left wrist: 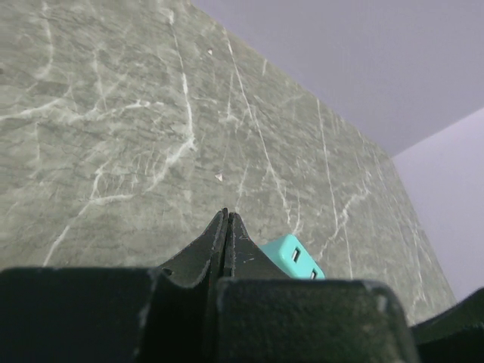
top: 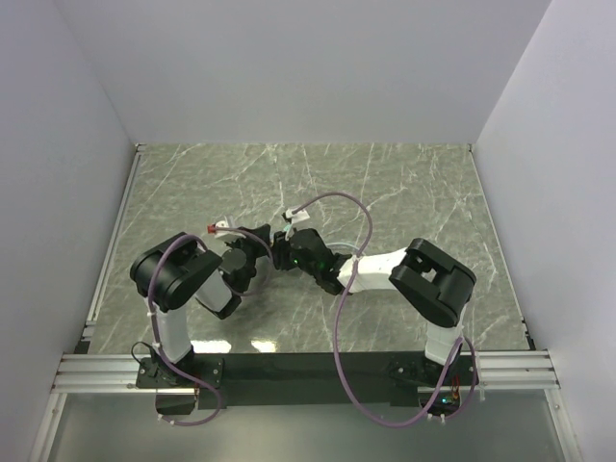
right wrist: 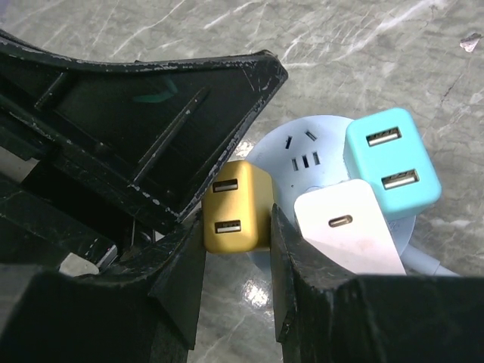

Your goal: Insert the plug

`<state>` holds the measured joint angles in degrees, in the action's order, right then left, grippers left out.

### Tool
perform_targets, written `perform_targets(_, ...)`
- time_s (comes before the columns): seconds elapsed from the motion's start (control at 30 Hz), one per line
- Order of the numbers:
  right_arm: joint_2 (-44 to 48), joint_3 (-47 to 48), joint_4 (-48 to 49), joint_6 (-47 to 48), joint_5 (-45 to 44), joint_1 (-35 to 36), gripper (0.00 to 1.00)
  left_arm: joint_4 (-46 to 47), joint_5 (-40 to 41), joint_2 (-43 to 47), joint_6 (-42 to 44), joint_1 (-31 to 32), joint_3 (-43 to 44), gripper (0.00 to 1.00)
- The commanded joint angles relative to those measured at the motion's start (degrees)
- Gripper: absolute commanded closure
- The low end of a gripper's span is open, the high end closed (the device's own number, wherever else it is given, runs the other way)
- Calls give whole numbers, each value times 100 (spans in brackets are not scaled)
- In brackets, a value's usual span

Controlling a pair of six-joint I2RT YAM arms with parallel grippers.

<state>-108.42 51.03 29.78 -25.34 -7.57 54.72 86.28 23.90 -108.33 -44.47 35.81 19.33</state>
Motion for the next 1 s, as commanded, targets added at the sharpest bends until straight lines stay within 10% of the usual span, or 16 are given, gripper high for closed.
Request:
perform_targets(0.0, -2113, -1015, -3620, -1386, 2506, 584, 100, -2133, -1310, -1084, 307, 1050, -52, 99)
perform_targets(0.5, -1973, -770, -4093, -1430, 2113, 830, 100, -2008, -1019, -998, 474, 1270, 27, 97)
perform_targets(0.77, -330, -217, -4735, -1193, 785, 707, 100, -2220, -1239, 345, 667, 919, -202, 69)
perform_targets(0.97, 602, 275, -4780, -815, 73, 672, 75, -2923, -1037, 1313, 826, 691, -131, 48)
